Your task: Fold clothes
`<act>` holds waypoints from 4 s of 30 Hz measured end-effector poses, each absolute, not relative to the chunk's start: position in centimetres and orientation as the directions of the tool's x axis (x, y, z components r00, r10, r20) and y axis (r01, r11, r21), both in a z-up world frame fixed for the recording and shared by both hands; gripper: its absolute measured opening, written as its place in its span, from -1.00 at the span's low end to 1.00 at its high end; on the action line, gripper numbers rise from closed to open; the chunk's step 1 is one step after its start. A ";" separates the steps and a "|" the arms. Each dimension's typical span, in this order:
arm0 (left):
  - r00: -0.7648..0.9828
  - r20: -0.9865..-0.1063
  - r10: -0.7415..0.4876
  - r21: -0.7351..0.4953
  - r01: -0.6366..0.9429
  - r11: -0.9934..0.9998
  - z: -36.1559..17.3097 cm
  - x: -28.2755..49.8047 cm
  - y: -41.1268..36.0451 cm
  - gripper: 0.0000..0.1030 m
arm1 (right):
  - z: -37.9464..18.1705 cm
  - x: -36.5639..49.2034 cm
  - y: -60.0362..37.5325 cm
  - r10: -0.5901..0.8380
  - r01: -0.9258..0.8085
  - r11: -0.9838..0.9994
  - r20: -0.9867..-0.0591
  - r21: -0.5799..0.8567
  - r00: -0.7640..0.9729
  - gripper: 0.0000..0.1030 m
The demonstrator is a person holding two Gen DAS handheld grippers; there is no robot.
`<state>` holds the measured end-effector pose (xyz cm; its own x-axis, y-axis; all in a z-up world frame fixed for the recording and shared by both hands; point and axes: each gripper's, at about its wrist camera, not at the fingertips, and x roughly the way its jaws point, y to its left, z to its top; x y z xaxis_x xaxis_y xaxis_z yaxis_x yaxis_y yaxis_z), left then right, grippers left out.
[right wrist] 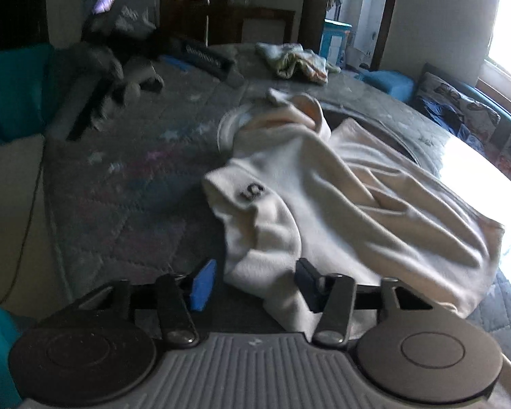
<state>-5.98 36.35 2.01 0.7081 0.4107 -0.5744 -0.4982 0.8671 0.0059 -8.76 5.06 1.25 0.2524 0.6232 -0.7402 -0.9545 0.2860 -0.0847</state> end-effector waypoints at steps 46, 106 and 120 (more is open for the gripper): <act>0.650 -0.659 0.379 0.055 -0.461 0.885 -1.6 5.6 38.6 0.14 | 4.1 -9.3 -2.6 0.673 -0.968 0.247 -0.727 0.044 0.139 0.10; 0.522 -0.514 0.680 0.069 -0.765 0.640 1.2 -15.0 40.7 1.00 | 0.8 -1.3 -10.6 0.529 -0.646 0.756 -0.675 0.100 0.514 0.71; 0.627 -0.536 0.566 0.009 -0.666 0.746 0.9 -14.6 36.4 1.00 | -1.0 4.4 -13.9 0.367 -0.463 0.885 -0.671 0.038 0.645 1.00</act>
<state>-14.56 36.42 0.88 0.6266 0.5662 -0.5355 -0.6663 0.7457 0.0088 4.37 -13.88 -0.97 0.6448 0.3665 -0.6707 -0.4633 0.8854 0.0384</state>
